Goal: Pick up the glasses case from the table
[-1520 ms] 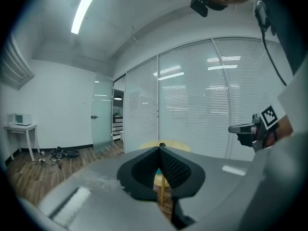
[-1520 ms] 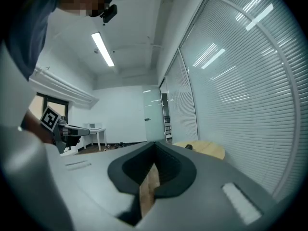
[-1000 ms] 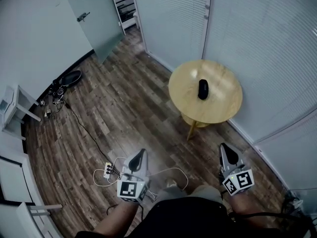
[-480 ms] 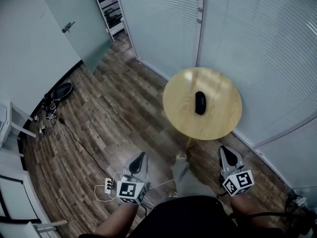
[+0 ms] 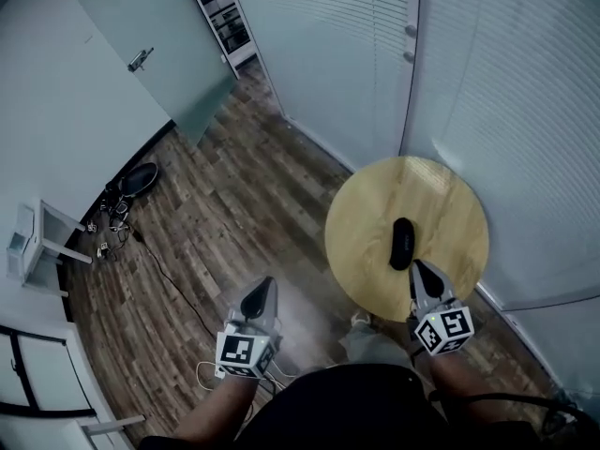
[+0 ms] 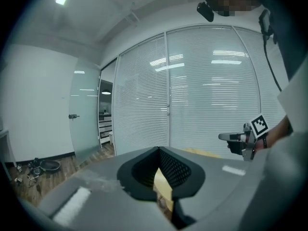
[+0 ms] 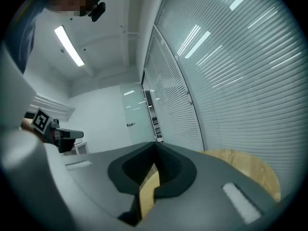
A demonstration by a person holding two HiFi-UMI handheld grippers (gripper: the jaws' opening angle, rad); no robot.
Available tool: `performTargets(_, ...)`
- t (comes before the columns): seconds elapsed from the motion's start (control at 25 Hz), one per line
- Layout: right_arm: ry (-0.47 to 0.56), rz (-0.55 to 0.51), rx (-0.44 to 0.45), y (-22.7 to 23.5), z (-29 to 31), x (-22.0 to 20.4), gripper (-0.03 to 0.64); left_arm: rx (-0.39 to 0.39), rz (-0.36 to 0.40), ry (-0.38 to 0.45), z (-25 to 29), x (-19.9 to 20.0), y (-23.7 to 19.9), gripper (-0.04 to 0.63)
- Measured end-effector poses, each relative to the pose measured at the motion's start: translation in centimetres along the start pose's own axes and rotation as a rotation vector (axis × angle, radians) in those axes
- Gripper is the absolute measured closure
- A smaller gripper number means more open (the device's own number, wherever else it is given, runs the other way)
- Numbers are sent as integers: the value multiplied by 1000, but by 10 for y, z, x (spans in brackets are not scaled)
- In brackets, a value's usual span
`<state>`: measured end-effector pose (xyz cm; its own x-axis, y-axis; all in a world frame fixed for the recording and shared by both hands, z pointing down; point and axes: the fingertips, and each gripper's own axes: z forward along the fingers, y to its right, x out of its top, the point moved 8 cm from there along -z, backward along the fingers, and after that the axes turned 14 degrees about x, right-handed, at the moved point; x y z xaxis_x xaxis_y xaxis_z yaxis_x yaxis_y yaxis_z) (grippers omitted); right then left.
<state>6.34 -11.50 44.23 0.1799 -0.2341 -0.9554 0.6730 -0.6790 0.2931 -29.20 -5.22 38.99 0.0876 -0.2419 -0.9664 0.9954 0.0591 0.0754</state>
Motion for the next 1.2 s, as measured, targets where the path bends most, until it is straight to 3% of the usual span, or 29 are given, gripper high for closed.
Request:
performTargets(0.28,13,4,-38,71,20,0,609,-84,89,10,98,48,50,592)
performTargets(0.56,106,62,-187,88,3,-27,609,-205,195,-56,156,36,86,592)
performTargets(0.76,121,67,-308,82,-22,-21,609,-372,270,-25,188,60,133,592)
performTargets(1.08,82,63,-492,72,-40,-22,609,-606,312,5,220,59,177,592)
performTargets(1.2,43,80,-562,68,-32,-21,609,-677,296,15,239,52,183,592)
